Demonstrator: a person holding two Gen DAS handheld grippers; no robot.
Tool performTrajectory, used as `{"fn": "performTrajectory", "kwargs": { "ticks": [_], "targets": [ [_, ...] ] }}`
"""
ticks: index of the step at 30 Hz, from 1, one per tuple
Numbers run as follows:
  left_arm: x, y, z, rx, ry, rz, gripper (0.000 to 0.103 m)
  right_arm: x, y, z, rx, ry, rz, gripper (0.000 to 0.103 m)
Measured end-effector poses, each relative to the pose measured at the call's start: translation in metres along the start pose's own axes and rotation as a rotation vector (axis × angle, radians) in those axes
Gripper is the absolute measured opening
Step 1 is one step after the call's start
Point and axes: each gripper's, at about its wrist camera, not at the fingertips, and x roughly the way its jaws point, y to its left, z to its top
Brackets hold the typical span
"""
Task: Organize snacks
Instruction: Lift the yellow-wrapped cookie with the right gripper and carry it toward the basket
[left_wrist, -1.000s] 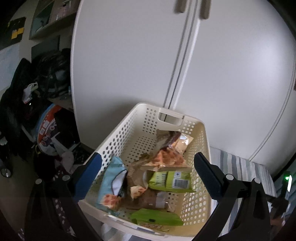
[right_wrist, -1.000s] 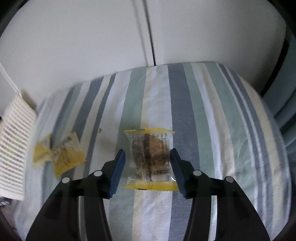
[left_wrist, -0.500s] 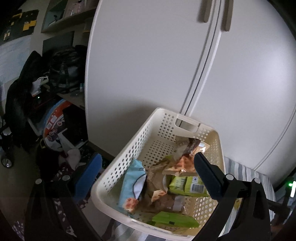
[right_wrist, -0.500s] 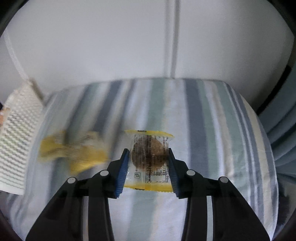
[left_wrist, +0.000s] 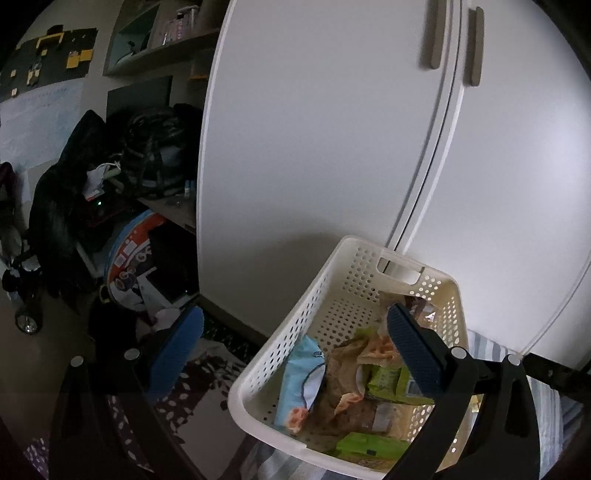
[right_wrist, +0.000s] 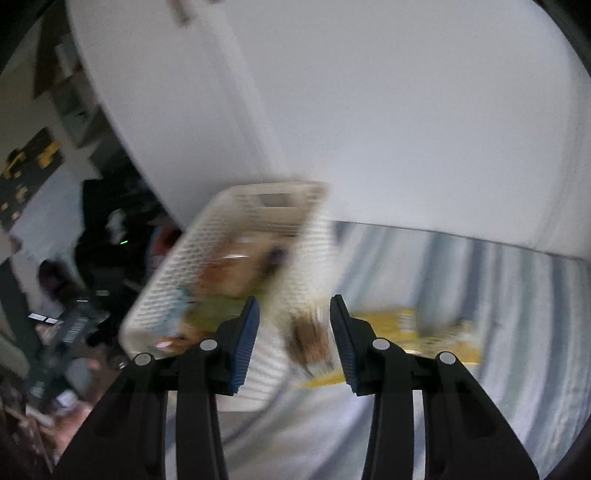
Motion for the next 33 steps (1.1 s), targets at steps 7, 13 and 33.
{"fn": "performTrajectory", "kwargs": {
  "ticks": [7,13,33],
  "targets": [
    [-0.003,0.011,0.004,-0.036,-0.01,0.002,0.101,0.014,0.055,0.002,-0.084,0.024,0.069,0.041],
    [-0.001,0.015,0.004,-0.072,0.002,-0.011,0.101,0.011,-0.008,-0.025,0.036,0.035,-0.086,0.05],
    [-0.005,0.016,0.006,-0.078,-0.001,-0.034,0.101,0.07,-0.025,-0.084,0.073,0.224,-0.256,0.068]
  ]
}}
